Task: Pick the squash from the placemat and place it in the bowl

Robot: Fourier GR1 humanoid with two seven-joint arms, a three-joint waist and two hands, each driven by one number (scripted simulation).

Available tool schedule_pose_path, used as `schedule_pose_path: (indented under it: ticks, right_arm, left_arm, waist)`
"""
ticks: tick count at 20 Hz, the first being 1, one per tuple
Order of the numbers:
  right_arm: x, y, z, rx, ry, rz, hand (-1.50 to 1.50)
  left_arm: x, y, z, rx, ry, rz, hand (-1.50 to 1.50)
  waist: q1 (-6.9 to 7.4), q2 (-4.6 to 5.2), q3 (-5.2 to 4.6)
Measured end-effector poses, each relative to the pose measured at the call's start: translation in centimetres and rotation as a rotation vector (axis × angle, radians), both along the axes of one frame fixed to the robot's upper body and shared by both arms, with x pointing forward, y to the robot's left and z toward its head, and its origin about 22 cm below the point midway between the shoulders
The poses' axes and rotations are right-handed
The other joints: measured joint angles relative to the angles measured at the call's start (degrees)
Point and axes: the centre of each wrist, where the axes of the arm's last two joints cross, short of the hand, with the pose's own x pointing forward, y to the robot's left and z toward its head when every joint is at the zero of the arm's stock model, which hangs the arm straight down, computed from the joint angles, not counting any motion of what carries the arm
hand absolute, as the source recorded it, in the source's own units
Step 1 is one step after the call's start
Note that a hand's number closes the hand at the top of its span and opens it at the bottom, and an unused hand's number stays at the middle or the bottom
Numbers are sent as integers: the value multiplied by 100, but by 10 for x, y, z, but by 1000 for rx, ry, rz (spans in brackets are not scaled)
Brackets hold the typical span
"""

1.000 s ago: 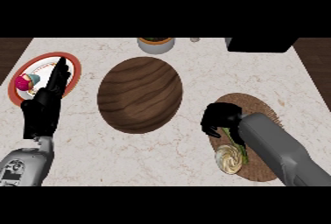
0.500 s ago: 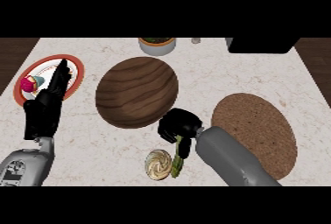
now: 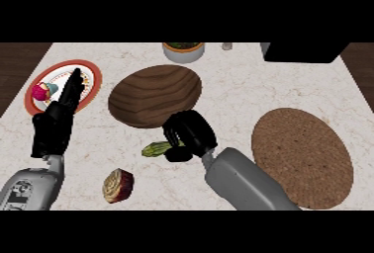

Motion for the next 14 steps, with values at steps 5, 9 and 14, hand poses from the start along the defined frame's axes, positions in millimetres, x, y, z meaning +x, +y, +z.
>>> schedule_pose_path:
  ticks: [5, 9, 14]
  right_arm:
    - [-13, 22, 28, 86, -34, -204, 150]
    - [-22, 42, 52, 148, -57, -345, 150]
    - [-21, 64, 80, 180, -118, -466, 150]
  left_arm:
    - [3, -6, 3, -1, -10, -16, 0]
    - [8, -7, 9, 1, -16, -28, 0]
    - [10, -12, 8, -5, -27, -36, 0]
  waist:
    - [100, 47, -4]
    - [150, 105, -7]
    - [159, 181, -7]
